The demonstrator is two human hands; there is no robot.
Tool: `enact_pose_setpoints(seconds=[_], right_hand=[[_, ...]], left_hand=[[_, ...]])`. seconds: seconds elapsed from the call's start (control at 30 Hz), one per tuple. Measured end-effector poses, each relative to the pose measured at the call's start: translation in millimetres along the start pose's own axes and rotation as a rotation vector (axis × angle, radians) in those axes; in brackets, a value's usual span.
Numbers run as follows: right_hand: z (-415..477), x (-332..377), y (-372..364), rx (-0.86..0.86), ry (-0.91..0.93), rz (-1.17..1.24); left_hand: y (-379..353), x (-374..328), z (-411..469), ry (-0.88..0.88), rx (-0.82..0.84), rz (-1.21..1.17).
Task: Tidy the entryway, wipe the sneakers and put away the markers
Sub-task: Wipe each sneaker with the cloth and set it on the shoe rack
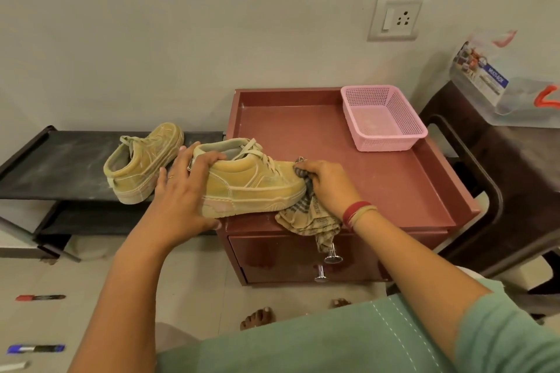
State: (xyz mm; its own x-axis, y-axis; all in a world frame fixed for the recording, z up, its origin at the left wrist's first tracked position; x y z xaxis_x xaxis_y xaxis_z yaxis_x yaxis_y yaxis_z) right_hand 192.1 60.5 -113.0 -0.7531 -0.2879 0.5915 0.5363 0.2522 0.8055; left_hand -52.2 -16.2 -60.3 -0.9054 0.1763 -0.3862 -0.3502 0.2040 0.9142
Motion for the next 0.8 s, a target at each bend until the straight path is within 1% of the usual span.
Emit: enact_pose_setpoints(seconds=[0.07, 0.1, 0.17, 0.2, 0.23, 0.27, 0.3, 0.33, 0.4, 0.47, 0.53, 0.6, 0.73, 0.77, 0.8], right_hand=[[1, 11, 6, -0.082, -0.001, 0.146], [-1, 22, 9, -0.14, 0.049, 0.226], [-14, 50, 12, -0.208, 0.232, 0.28], [-24, 62, 6, -0.19, 0.332, 0.237], [-31, 69, -5, -0.155, 0.411, 0.141], [-34, 69, -16, -0.101, 0.449, 0.01], [-30, 62, -22, -0.055, 0.437, -0.095], [-22, 53, -22, -0.033, 0.37, -0.137], [-11, 41, -13, -0.045, 0.25, -0.048], [-13, 46, -8, -0.08, 0.264, 0.102], [-20, 54, -11, -0.067, 0.308, 0.118], [-22, 53, -13, -0.024, 0.307, -0.01], [-9, 34, 1, 0.13, 0.136, -0.375], [-9, 27, 2, 0.144, 0.089, -0.412], [-7, 20, 4, 0.14, 0.044, -0.392]], left_hand=[[2, 1, 1, -0.021, -0.001, -0.063], [2, 0, 0, -0.042, -0.011, -0.106], [2, 0, 0, -0.084, -0.038, -0.156], [2, 0, 0, -0.099, -0.048, -0.166], [2, 1, 0, -0.107, -0.05, -0.174], [3, 1, 0, -0.108, -0.047, -0.176], [3, 1, 1, -0.107, -0.042, -0.175], [3, 0, 1, -0.107, -0.039, -0.172], [3, -1, 0, -0.114, -0.046, -0.169], [3, -2, -1, -0.123, -0.059, -0.152], [4, 2, -1, -0.111, -0.084, -0.136], [5, 3, 0, -0.094, -0.092, -0.122], [3, -3, 1, -0.069, -0.091, -0.136], [2, -3, 1, -0.069, -0.092, -0.136], [1, -3, 1, -0.073, -0.096, -0.137]])
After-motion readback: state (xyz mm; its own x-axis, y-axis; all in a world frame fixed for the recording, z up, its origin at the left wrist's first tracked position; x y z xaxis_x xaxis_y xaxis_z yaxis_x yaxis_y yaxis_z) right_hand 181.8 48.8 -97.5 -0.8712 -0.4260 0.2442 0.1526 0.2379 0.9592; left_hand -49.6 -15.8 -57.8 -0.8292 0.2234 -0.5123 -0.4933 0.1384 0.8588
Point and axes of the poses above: each hand's wrist, its own z-axis towards the middle knuckle, its own y-axis out of the back of the hand, x = y × z, the point moved 3 cm from there along z, towards the middle knuckle, and after that the axes turned 15 degrees about x, right-handed, at the moved point
